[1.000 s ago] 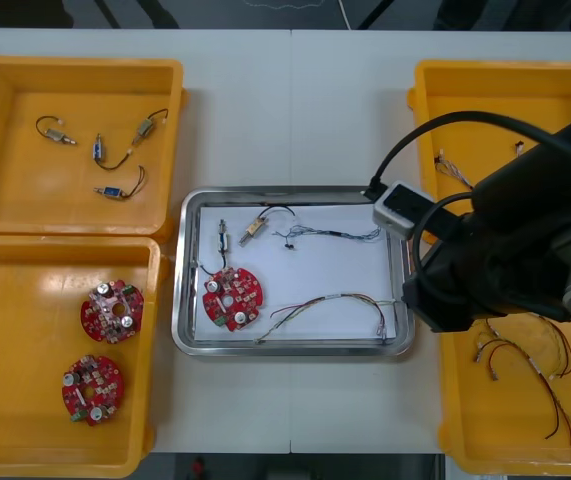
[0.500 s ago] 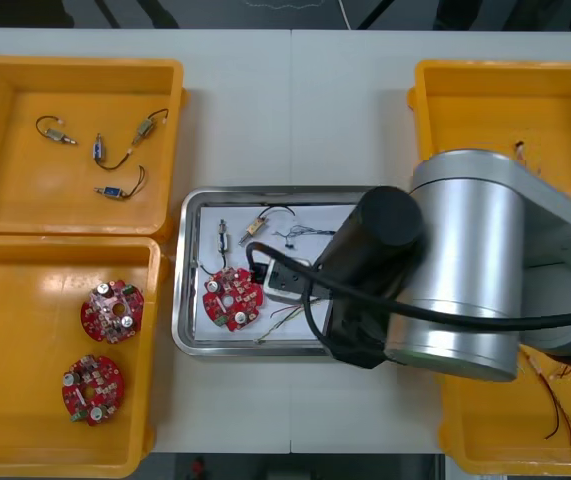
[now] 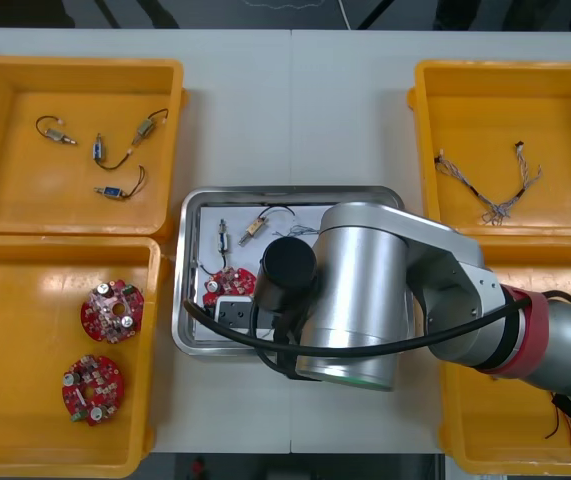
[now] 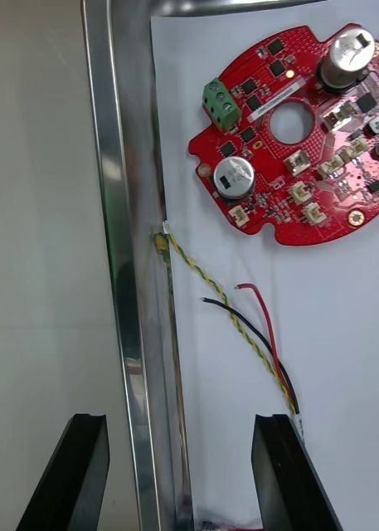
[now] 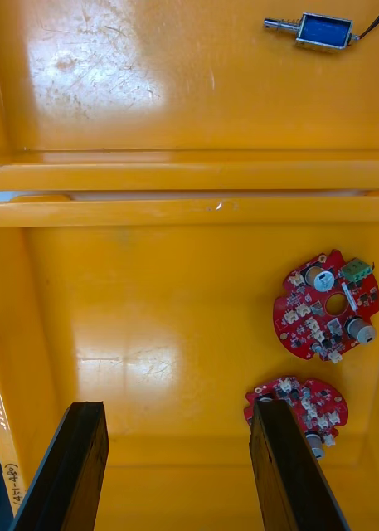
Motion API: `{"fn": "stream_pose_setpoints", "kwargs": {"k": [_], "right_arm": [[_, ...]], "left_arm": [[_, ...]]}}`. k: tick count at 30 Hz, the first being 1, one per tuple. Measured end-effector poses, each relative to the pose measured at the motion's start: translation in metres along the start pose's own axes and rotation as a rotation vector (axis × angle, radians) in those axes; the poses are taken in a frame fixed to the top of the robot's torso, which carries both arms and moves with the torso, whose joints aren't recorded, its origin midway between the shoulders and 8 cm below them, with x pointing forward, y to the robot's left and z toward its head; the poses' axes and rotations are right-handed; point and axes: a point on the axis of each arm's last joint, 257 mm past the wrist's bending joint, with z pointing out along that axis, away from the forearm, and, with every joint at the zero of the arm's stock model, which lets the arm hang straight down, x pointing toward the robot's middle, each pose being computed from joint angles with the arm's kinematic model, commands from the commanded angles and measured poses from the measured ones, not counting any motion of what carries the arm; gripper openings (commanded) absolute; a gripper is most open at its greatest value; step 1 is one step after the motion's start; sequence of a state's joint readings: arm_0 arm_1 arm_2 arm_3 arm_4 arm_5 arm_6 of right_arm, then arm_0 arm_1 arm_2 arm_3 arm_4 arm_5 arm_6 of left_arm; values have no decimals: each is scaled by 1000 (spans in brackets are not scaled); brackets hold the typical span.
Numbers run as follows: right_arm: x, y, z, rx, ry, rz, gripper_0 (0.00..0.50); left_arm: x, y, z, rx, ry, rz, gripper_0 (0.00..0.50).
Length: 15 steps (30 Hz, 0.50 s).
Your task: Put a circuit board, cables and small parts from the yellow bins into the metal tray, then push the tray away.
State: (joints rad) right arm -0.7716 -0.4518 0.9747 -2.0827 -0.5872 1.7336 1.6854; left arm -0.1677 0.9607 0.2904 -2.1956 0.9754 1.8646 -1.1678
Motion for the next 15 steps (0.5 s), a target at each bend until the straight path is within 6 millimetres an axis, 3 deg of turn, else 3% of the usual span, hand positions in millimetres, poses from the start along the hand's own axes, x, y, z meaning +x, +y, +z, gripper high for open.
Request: {"fn": "stream_pose_setpoints", "kwargs": {"k": [15], "right_arm": [[5,29,29,-4,65,-82,500]], "left_arm": [[0,0,0,0,0,0,500]]}}
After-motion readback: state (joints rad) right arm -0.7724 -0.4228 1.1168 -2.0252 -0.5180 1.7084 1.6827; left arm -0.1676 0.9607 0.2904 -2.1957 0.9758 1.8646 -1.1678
